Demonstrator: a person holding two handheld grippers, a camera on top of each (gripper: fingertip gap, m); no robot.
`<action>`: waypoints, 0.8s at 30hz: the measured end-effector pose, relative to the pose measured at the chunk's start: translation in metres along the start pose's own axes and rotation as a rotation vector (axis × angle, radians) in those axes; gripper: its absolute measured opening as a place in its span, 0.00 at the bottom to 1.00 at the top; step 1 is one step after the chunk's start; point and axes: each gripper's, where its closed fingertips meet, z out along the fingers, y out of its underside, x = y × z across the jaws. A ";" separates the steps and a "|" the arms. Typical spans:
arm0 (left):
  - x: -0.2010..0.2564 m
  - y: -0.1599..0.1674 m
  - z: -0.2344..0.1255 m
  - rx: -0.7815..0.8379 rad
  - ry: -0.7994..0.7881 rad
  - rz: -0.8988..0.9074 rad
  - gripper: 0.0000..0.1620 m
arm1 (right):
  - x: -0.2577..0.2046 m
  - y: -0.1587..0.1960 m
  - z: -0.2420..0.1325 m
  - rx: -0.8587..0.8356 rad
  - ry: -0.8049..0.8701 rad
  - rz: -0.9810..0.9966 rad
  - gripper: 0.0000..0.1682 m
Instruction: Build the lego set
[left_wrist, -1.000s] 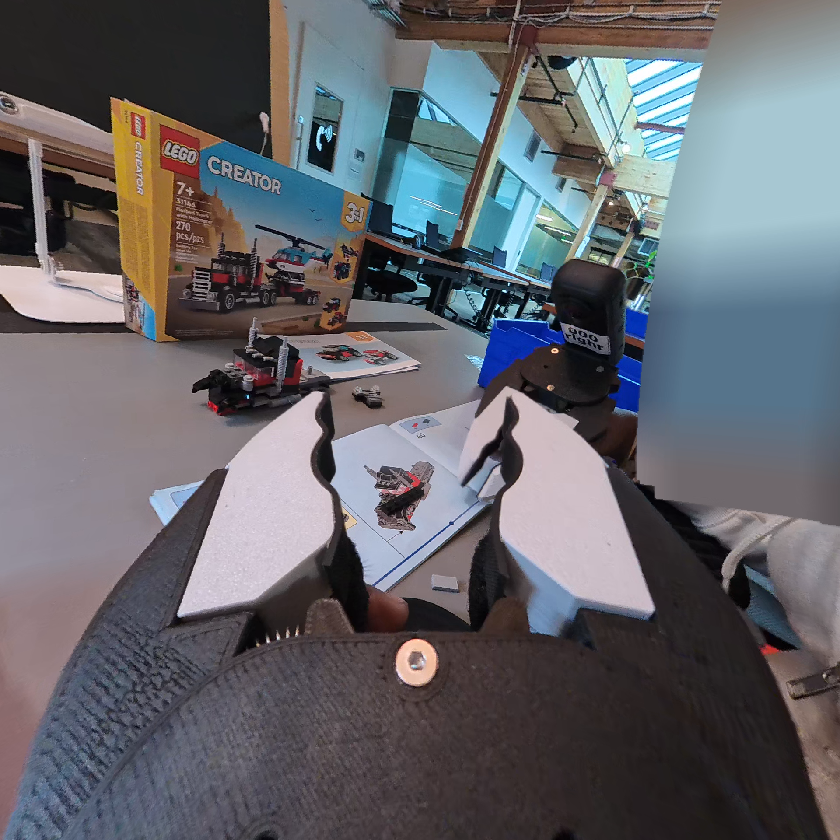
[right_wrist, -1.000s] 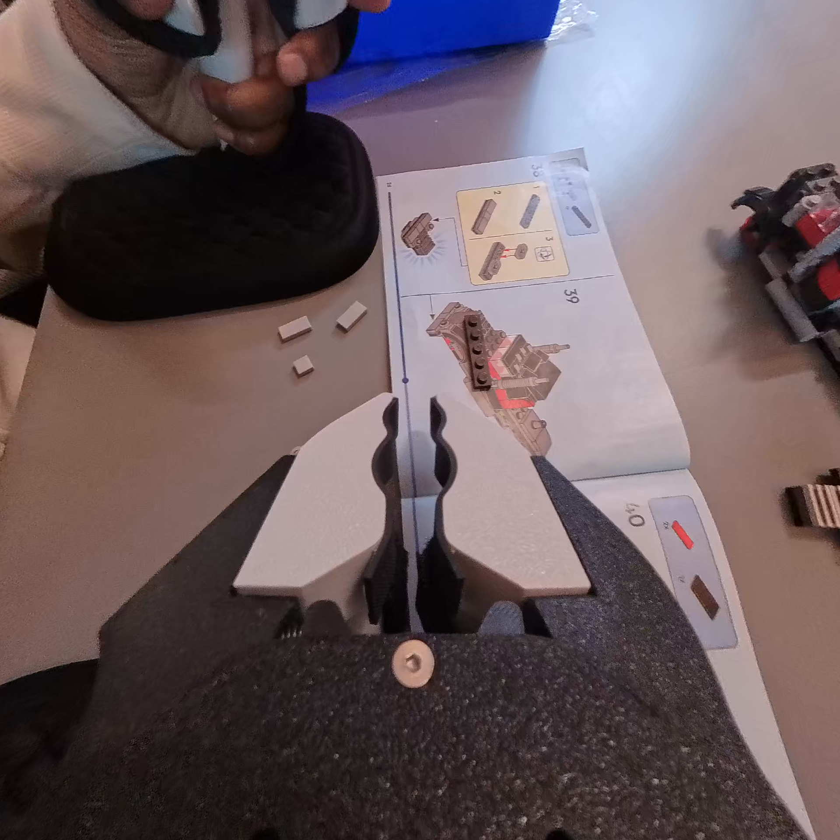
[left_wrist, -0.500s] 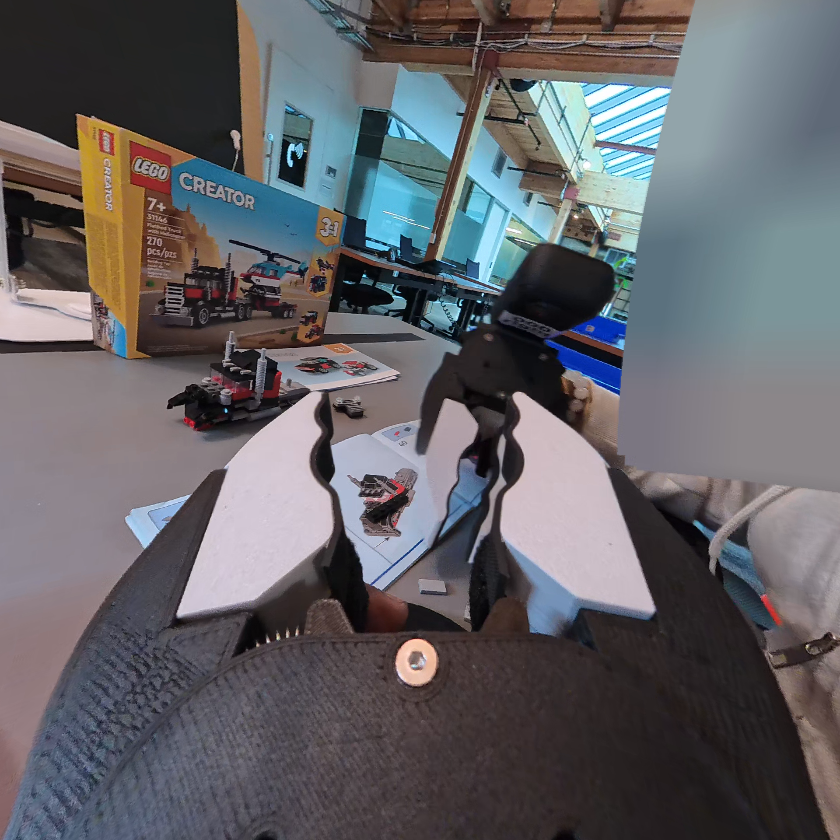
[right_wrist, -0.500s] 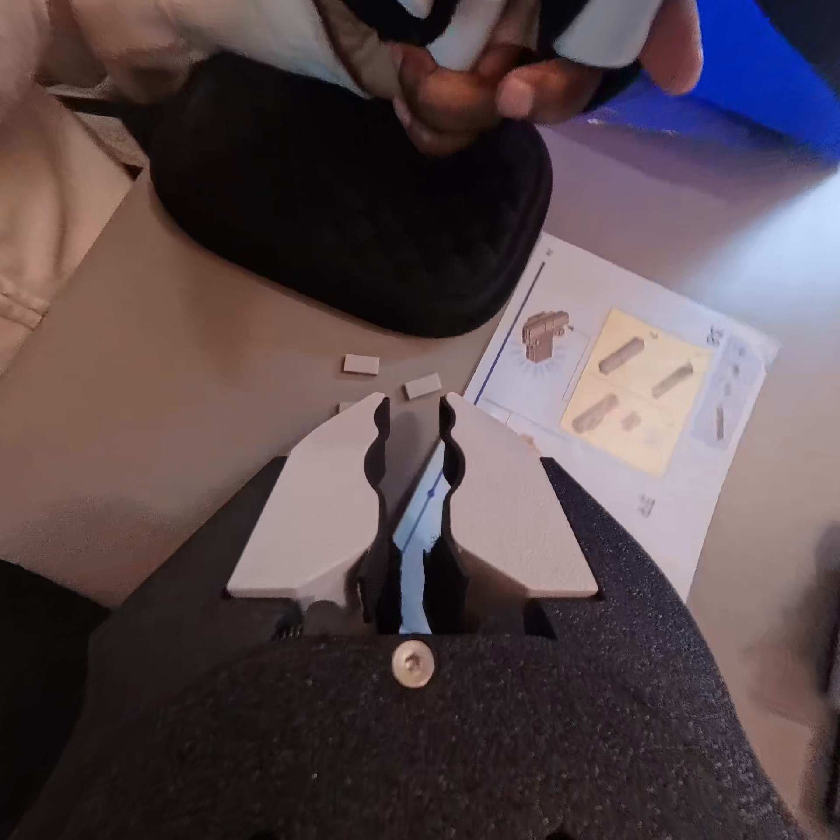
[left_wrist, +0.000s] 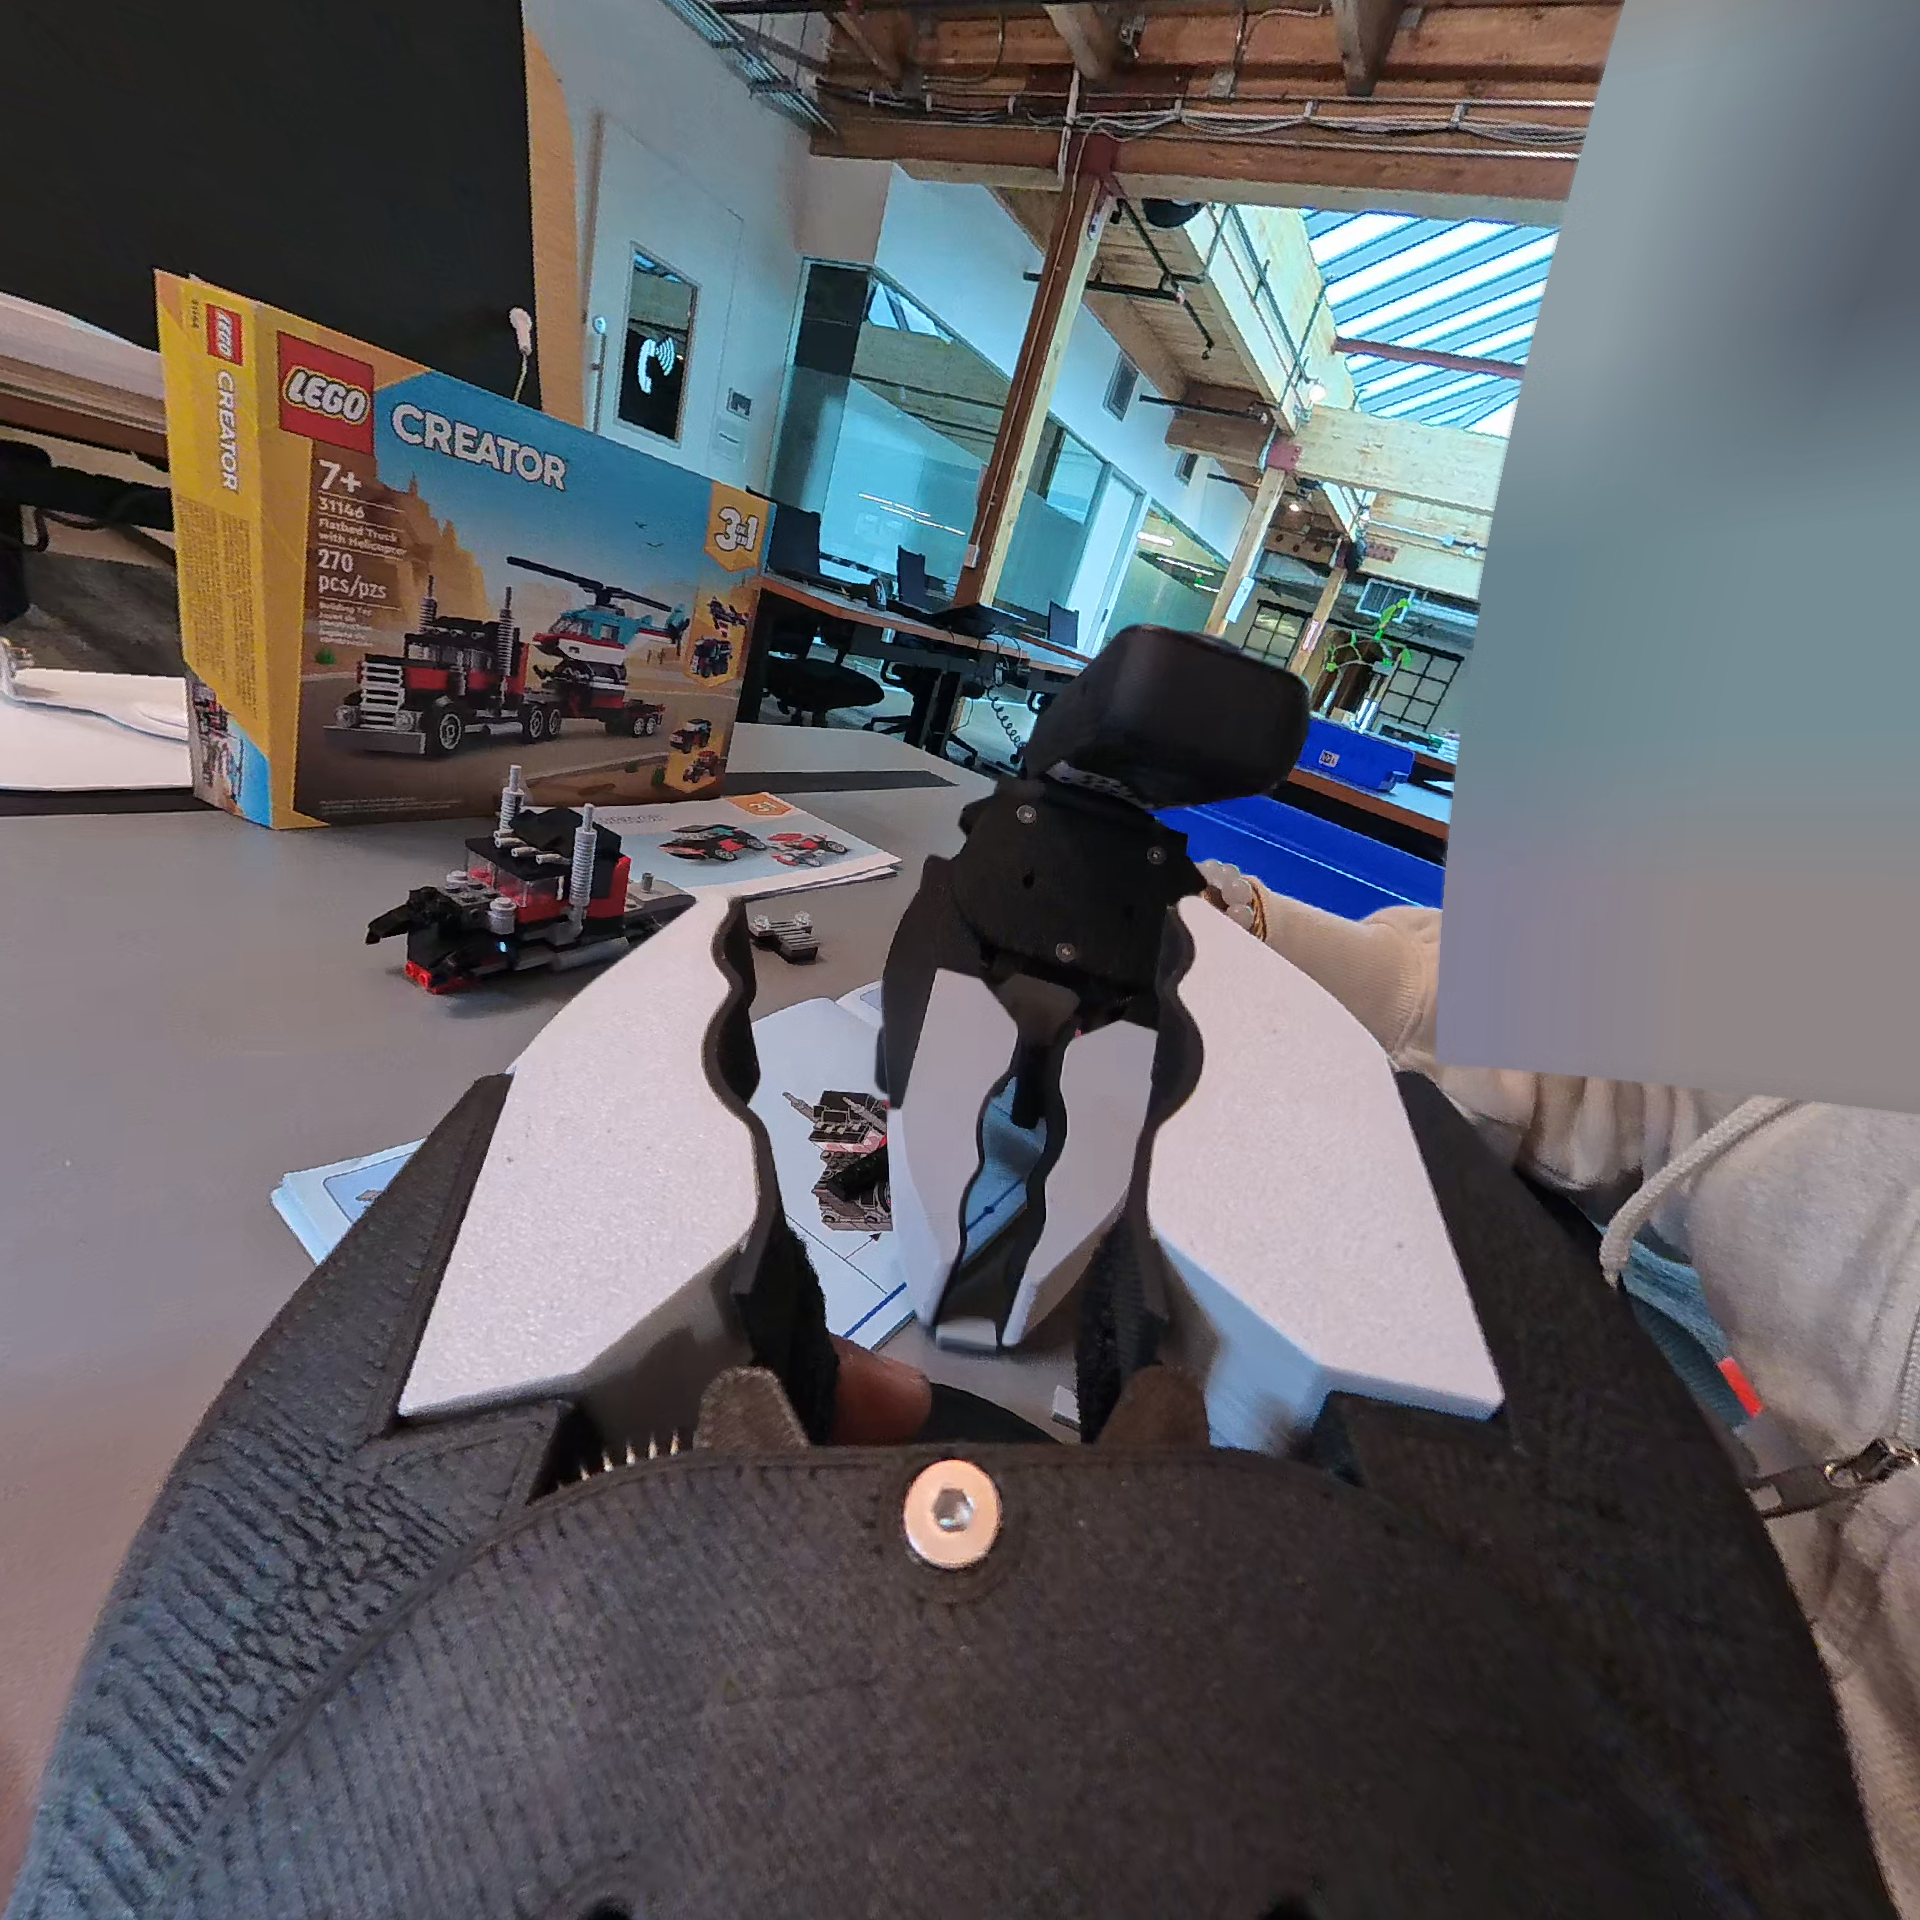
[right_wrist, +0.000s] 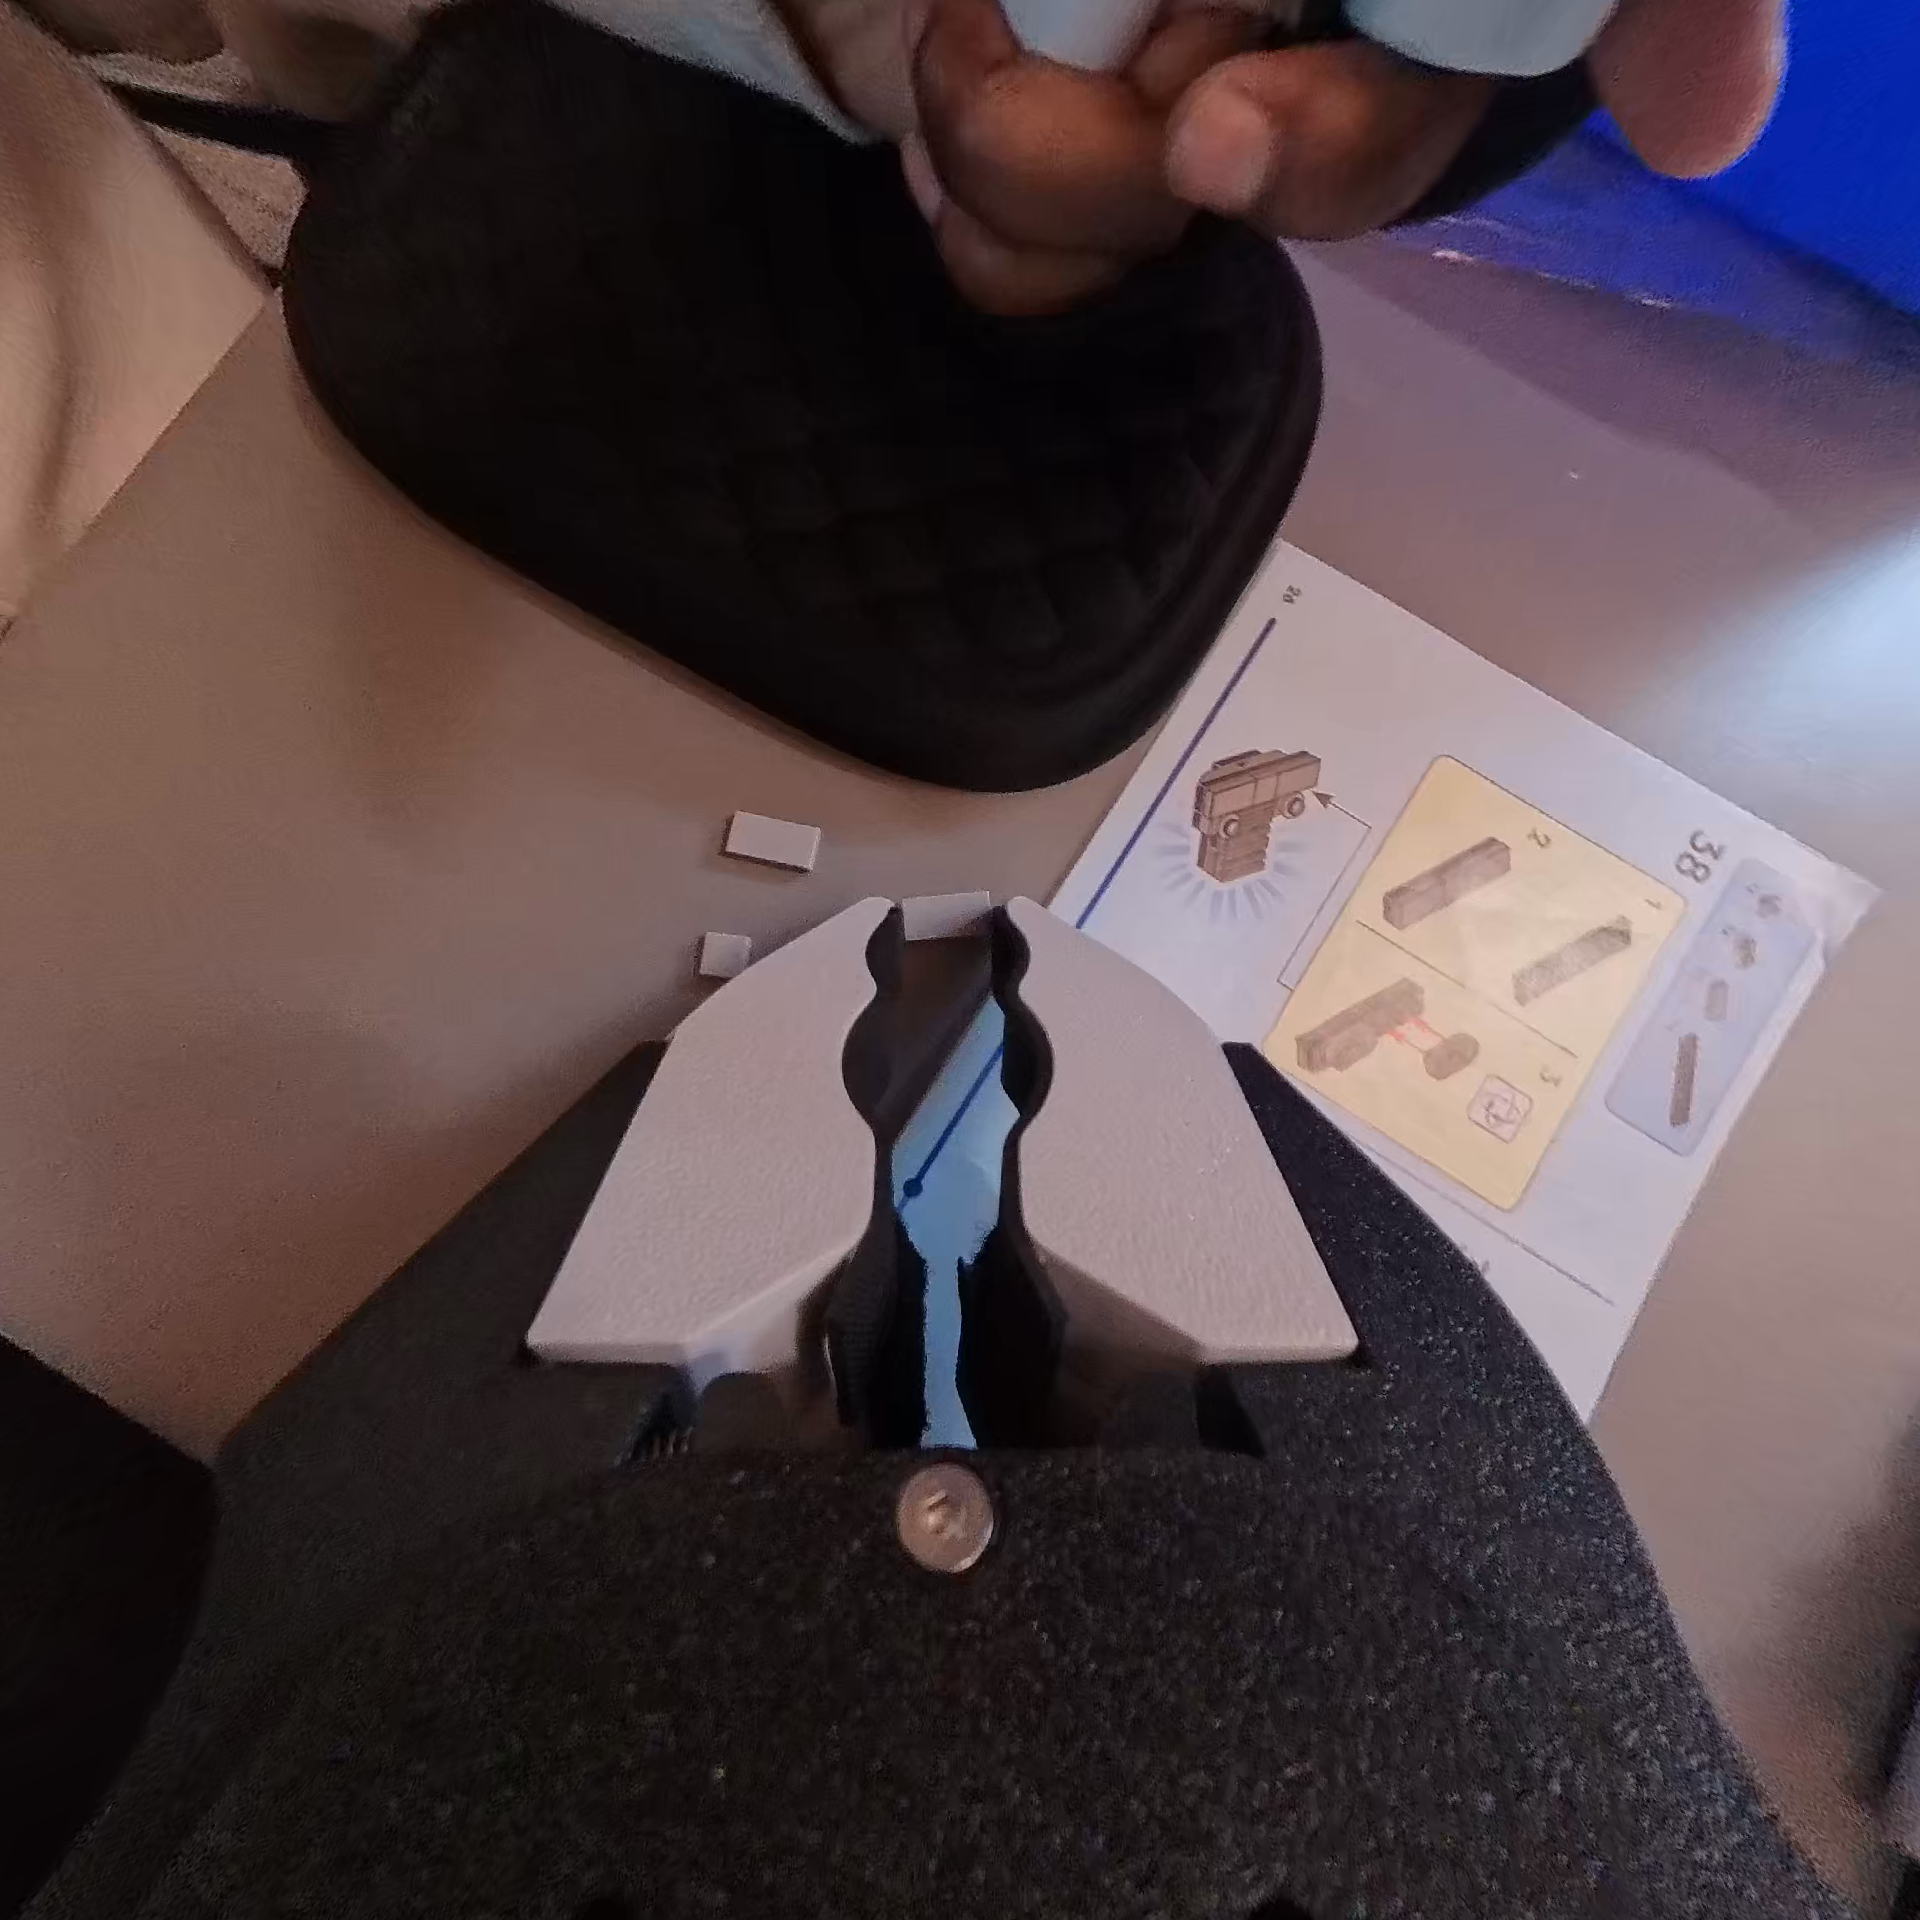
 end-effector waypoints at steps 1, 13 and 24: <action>0.000 0.000 0.000 0.000 -0.001 -0.001 0.46 | 0.001 0.000 -0.004 0.013 0.015 0.014 0.10; -0.012 0.063 0.038 -0.622 0.117 0.213 0.28 | 0.003 0.059 -0.094 0.042 0.453 0.399 0.10; -0.033 0.125 0.045 -0.986 0.201 0.341 0.11 | -0.004 0.047 -0.064 0.117 0.452 0.535 0.10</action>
